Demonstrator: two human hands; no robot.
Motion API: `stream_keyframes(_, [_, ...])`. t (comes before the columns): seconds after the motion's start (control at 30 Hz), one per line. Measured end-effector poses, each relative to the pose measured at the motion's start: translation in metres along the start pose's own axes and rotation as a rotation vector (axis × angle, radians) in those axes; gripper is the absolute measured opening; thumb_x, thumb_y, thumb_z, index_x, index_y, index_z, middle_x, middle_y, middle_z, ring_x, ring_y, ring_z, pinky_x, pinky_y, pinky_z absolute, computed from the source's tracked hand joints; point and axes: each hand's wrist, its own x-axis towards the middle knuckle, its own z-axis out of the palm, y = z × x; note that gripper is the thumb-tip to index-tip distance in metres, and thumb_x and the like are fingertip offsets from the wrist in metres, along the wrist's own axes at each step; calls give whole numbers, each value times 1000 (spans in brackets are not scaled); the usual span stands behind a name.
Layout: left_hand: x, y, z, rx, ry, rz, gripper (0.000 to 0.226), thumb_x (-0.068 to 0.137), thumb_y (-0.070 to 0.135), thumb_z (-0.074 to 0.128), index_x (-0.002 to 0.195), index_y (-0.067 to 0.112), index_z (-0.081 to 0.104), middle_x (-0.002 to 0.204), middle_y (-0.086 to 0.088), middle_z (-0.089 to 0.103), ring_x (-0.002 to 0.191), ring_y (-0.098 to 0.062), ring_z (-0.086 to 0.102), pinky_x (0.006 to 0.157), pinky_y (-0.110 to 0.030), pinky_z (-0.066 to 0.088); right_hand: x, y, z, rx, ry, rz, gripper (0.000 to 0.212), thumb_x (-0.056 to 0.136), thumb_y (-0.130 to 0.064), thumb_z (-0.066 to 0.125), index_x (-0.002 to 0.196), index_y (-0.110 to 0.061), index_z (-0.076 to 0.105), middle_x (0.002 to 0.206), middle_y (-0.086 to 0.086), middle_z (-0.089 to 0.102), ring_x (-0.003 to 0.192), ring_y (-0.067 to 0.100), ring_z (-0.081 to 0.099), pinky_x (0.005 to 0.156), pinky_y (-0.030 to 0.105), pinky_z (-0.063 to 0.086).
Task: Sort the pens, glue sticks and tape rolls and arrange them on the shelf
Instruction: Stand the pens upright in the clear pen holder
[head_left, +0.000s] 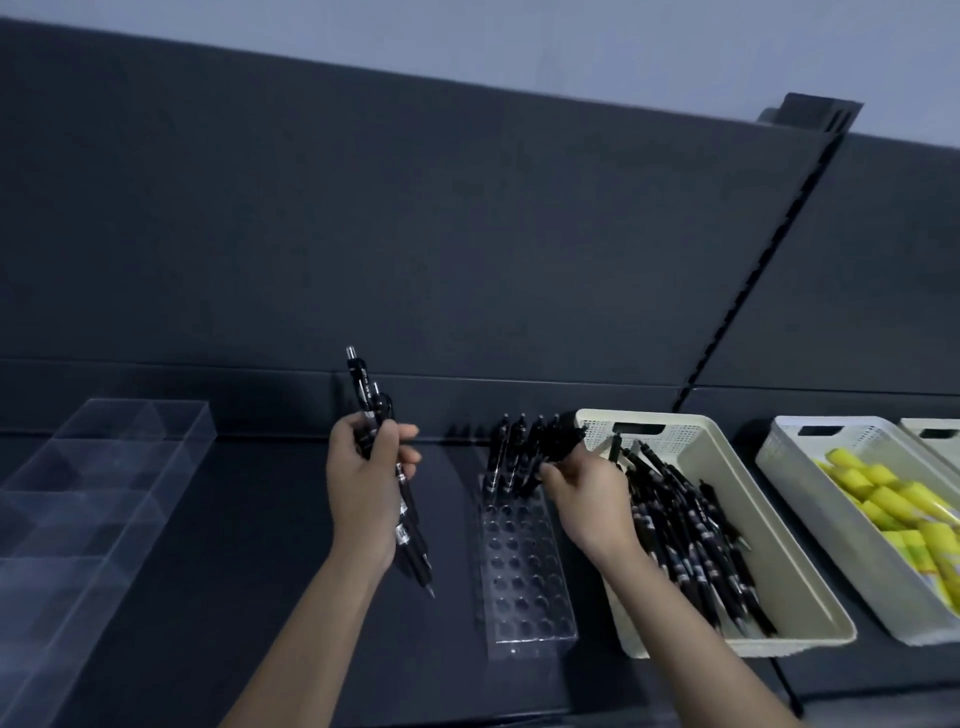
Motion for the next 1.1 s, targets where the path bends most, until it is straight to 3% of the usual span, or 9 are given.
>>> stream_keyframes(0.1, [2, -1, -3, 40, -34, -11, 5, 97, 13, 51, 96, 17, 54, 79, 7, 73, 60, -4, 60, 54, -17, 49, 4, -8, 3, -151, -57, -39, 25, 91, -20, 59, 71, -9, 51, 63, 3, 55, 61, 22, 53, 54, 29, 34])
stream_keyframes(0.27, [3, -4, -9, 103, -90, -29, 8, 95, 15, 52, 93, 15, 60, 79, 9, 73, 65, -2, 65, 56, -16, 50, 4, -17, 10, -304, -156, -8, 23, 89, -22, 61, 75, -3, 61, 76, 16, 66, 74, 33, 62, 64, 36, 49])
stream_keyframes(0.5, [3, -2, -12, 122, -169, -38, 8, 97, 15, 51, 94, 16, 58, 88, 9, 73, 72, -8, 69, 60, -16, 53, 3, -18, 13, -334, -168, -1, 23, 89, -23, 61, 79, -2, 63, 83, 18, 68, 81, 34, 64, 68, 34, 49])
stream_keyframes(0.67, [-2, 5, -10, 144, -222, -5, 10, 97, 15, 51, 95, 19, 59, 89, 9, 74, 75, -9, 70, 60, -15, 52, -3, -17, 5, -288, -176, 51, 18, 86, -17, 64, 78, -2, 66, 78, 13, 68, 74, 28, 64, 66, 31, 52])
stream_keyframes(0.77, [-4, 7, -12, 236, -307, 36, 8, 96, 23, 53, 97, 28, 59, 82, 9, 73, 73, -5, 68, 63, -15, 51, -15, -17, -6, -137, -40, 117, 3, 82, -10, 69, 81, -13, 70, 71, -4, 63, 61, 6, 58, 52, 5, 42])
stream_keyframes(0.8, [-5, 7, -11, 269, -337, 40, 8, 95, 24, 54, 98, 30, 58, 79, 7, 73, 71, -4, 67, 63, -14, 50, -19, -21, -9, -61, -21, 126, 6, 81, -9, 71, 83, -14, 70, 72, -7, 63, 62, 3, 58, 52, 3, 40])
stream_keyframes(0.93, [-16, 9, 0, 275, -475, 57, 10, 95, 15, 55, 94, 24, 60, 74, -1, 71, 67, -6, 67, 60, -12, 49, -33, -51, -13, 518, -143, 189, 7, 82, -6, 71, 87, -11, 71, 76, 1, 71, 67, 10, 67, 61, 21, 54])
stream_keyframes(1.1, [-33, 6, 16, 322, -573, 76, 15, 94, 9, 56, 89, 22, 59, 76, 14, 69, 67, -3, 65, 61, -15, 51, -38, -69, -15, 807, -249, 166, 14, 87, -3, 64, 86, 12, 64, 74, 18, 64, 66, 23, 62, 68, 35, 56])
